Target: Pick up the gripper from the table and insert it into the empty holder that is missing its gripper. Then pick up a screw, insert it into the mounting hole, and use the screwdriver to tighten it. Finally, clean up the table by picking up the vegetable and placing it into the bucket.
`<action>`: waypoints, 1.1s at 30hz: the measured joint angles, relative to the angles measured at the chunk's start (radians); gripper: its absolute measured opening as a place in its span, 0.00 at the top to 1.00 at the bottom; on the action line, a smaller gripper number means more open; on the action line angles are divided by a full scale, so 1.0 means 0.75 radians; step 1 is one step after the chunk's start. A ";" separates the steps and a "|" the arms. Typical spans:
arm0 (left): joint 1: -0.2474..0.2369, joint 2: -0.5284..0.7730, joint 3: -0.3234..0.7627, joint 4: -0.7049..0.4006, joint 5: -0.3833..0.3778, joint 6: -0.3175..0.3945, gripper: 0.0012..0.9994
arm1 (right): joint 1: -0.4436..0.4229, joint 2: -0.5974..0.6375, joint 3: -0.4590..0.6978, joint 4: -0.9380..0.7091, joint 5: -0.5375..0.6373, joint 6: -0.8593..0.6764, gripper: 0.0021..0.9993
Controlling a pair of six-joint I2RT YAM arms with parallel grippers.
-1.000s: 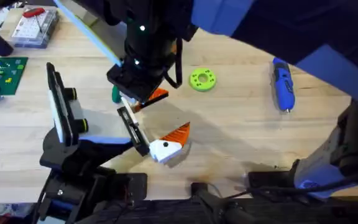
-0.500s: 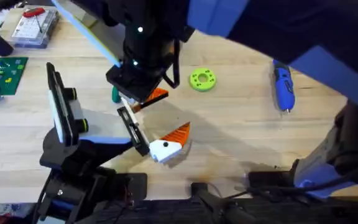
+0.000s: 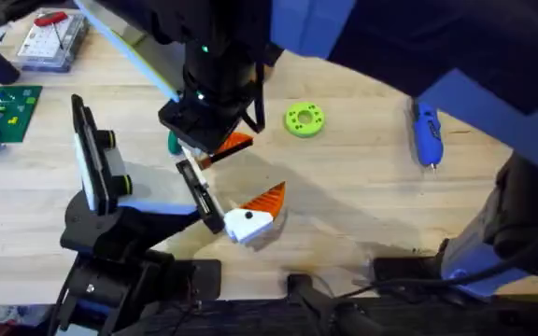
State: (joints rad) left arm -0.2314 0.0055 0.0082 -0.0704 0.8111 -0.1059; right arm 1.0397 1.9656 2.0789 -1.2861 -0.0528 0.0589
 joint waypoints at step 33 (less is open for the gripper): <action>0.003 0.000 0.000 0.002 -0.003 0.001 0.01 | -0.025 -0.066 0.008 -0.075 0.092 -0.010 0.00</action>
State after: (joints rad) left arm -0.2295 0.0053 0.0082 -0.0692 0.8087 -0.1055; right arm 1.0206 1.9161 2.0852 -1.3422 0.0162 0.0515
